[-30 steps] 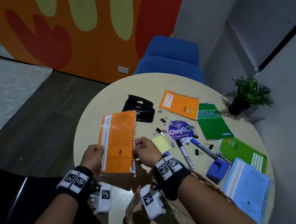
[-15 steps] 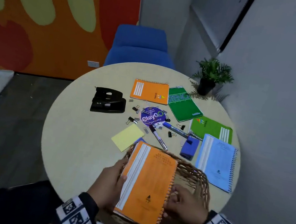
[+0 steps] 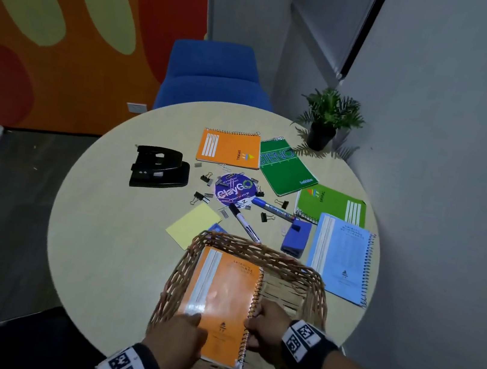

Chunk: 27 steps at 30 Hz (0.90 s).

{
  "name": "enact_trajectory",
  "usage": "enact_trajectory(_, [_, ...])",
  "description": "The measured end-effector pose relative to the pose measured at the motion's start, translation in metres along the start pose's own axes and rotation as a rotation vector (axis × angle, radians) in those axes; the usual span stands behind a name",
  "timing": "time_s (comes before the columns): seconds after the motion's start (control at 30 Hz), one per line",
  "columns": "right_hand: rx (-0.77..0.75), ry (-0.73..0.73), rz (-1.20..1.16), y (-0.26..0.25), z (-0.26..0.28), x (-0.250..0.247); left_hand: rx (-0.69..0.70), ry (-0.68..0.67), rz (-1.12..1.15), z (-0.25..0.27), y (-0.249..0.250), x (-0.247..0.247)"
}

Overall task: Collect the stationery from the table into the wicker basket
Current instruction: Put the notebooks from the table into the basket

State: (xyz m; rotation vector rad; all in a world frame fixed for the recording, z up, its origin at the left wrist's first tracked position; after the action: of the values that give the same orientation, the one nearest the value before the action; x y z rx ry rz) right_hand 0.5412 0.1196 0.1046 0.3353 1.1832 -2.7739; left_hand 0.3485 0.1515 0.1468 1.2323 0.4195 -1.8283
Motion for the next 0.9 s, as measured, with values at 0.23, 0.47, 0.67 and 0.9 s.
enact_trajectory(0.23, [-0.075,-0.025,0.303,-0.013,0.005,-0.003,0.001,-0.254,-0.192,-0.002,-0.002,0.024])
enact_trajectory(0.47, [-0.267,0.008,0.418,-0.044,0.044,-0.052,-0.025,-0.096,-0.229,0.003,-0.013,0.046])
enact_trajectory(0.67, [-0.305,0.559,-0.027,-0.03,0.041,-0.207,0.005,0.02,0.076,-0.01,0.058,-0.077])
enact_trajectory(0.9, [0.053,0.56,0.083,0.034,-0.043,-0.266,-0.007,-0.18,0.801,-0.171,0.195,-0.122])
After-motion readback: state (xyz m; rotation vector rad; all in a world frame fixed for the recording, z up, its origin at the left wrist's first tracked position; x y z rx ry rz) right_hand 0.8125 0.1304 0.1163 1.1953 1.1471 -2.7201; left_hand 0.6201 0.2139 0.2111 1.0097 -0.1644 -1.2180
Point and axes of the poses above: each hand's wrist, its own z-axis away from the middle knuckle, its own x-axis out of the palm, y = z × x, the point moved 3 cm from there along -z, towards the middle knuckle, and after that the axes turned 10 degrees about -x, right-handed, at the moved point
